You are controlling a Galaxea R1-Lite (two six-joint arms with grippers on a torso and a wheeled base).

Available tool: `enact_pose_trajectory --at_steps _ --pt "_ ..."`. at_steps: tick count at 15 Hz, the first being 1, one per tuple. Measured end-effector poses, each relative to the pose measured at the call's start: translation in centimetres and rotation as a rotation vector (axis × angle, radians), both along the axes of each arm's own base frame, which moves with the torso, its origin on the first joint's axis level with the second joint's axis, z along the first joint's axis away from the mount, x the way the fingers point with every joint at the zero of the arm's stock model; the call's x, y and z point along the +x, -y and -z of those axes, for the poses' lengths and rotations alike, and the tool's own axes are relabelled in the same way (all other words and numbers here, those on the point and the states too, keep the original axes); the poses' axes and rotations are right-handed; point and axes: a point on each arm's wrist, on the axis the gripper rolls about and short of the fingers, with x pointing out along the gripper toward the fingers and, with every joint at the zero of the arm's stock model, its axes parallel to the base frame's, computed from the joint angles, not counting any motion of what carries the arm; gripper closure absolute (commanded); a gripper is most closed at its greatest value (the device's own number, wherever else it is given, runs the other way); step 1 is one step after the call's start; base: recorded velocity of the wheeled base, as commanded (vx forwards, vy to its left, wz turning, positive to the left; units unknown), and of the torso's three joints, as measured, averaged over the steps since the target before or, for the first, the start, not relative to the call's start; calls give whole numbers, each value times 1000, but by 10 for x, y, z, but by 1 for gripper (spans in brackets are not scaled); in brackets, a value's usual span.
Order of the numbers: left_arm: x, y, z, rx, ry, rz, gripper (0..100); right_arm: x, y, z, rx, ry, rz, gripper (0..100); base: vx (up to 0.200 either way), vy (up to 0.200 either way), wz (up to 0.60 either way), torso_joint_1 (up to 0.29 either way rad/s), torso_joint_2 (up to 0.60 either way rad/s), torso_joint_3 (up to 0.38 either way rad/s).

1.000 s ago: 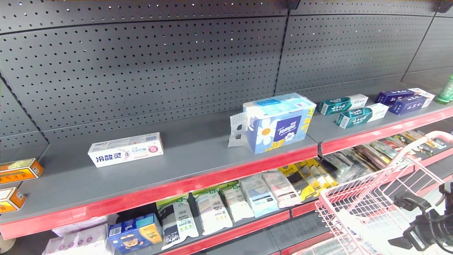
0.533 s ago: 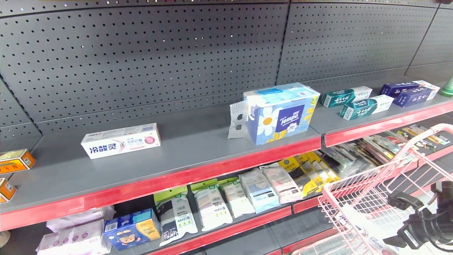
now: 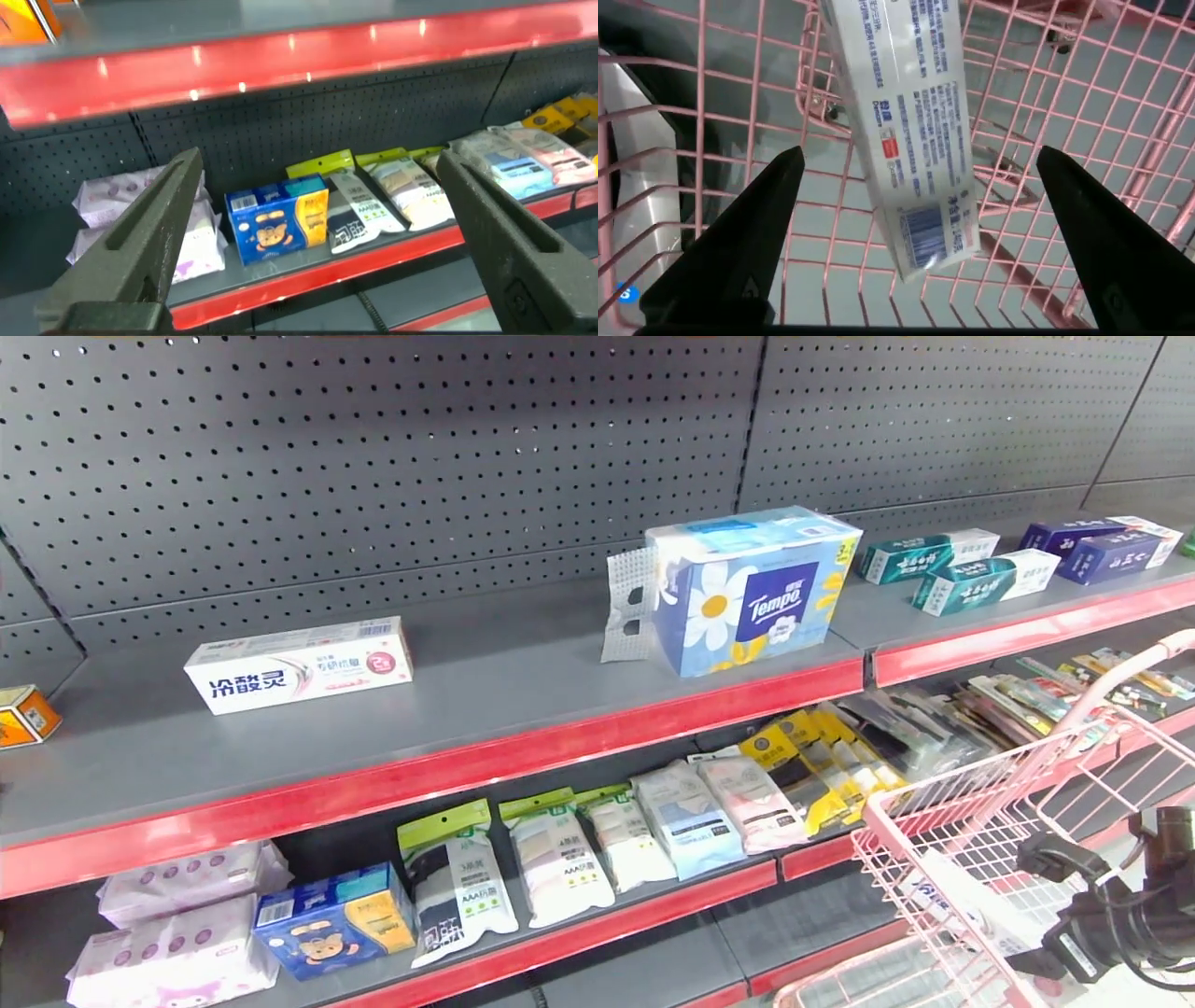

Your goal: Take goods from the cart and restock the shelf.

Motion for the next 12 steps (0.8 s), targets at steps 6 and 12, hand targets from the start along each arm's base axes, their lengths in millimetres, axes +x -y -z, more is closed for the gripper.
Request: enact_pose_trajectory --at_steps 6,12 --pt "0 0 0 0 1 0 0 14 5 -2 101 92 -27 0 0 0 0 -60 151 86" --pt "0 0 0 0 1 0 0 8 14 0 164 127 -22 0 0 0 0 0 0 0"
